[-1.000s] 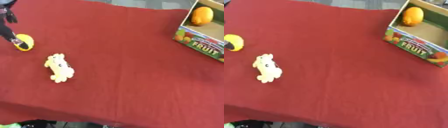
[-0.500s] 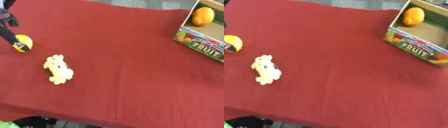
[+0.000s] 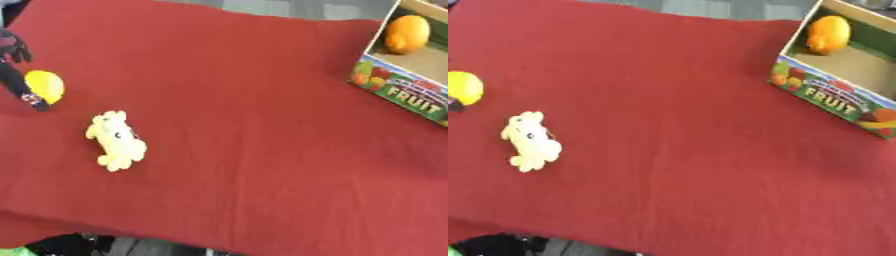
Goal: Pick up the objects with one hand, pass them to the other hand, and then place them into the box on the other side of the table.
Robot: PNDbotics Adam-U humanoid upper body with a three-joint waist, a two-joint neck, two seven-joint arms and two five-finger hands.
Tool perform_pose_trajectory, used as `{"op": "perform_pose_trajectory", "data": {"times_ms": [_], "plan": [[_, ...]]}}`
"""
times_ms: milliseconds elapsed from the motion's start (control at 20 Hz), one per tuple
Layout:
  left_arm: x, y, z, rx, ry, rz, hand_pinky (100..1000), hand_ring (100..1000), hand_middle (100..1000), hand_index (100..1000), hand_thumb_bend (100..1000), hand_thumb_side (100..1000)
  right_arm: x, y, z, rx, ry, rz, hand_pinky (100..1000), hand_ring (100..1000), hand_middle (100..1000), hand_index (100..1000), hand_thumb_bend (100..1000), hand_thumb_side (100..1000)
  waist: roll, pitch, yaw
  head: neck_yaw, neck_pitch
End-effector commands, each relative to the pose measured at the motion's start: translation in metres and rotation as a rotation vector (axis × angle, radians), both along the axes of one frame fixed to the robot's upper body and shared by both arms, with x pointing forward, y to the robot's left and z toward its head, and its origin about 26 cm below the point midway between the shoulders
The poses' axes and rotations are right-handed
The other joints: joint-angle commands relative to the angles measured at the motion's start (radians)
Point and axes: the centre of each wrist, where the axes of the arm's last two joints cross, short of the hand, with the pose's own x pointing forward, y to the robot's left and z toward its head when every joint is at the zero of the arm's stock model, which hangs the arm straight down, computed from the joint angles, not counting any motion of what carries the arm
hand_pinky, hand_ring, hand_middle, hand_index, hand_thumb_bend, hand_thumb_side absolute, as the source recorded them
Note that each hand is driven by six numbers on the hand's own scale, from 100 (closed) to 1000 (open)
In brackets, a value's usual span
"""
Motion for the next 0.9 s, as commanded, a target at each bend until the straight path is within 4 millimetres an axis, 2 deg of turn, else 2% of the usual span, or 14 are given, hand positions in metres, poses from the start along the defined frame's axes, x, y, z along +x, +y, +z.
{"op": "perform_pose_trajectory", "data": {"times_ms": [50, 100, 150, 550, 700, 800, 900], "plan": [[-0.001, 0.009, 0.011, -0.022, -0.010, 0.094, 826, 795, 766, 831, 784, 195, 0.000, -0.002, 0.010, -0.040, -0.015, -0.002, 965, 1000, 809, 977, 100, 536, 0.000, -0.011, -0.003, 0.012, -0.014], [0.000, 0.010, 0.010, -0.020, -0.011, 0.098, 826, 795, 766, 831, 784, 195, 0.000, -0.002, 0.009, -0.042, -0.014, -0.002, 965, 1000, 809, 977, 100, 536, -0.001, -0.010, -0.003, 0.013, -0.014], [0.000, 0.011, 0.008, -0.017, -0.013, 0.105, 825, 794, 765, 809, 743, 169, 0.001, -0.002, 0.008, -0.044, -0.012, -0.002, 965, 1000, 808, 977, 100, 537, -0.001, -0.009, -0.003, 0.016, -0.015], [0.005, 0.015, -0.006, -0.026, -0.008, 0.140, 819, 788, 761, 780, 592, 149, 0.002, -0.002, 0.004, -0.052, -0.007, 0.001, 965, 1000, 803, 977, 100, 537, -0.007, -0.001, -0.008, 0.025, -0.020], [0.005, 0.016, -0.008, -0.032, -0.027, 0.146, 814, 785, 760, 790, 573, 168, 0.003, -0.002, 0.003, -0.057, -0.003, 0.001, 965, 1000, 801, 977, 100, 537, -0.008, 0.001, -0.008, 0.026, -0.021], [0.006, 0.015, -0.010, -0.039, -0.042, 0.147, 811, 784, 760, 799, 589, 229, 0.003, -0.002, 0.002, -0.060, 0.000, 0.001, 965, 1000, 799, 976, 100, 537, -0.008, 0.003, -0.008, 0.027, -0.022], [0.006, 0.015, -0.011, -0.046, -0.051, 0.148, 809, 783, 758, 796, 591, 230, 0.003, -0.002, 0.001, -0.064, 0.002, 0.002, 967, 1000, 797, 976, 100, 537, -0.009, 0.005, -0.009, 0.028, -0.023]]}}
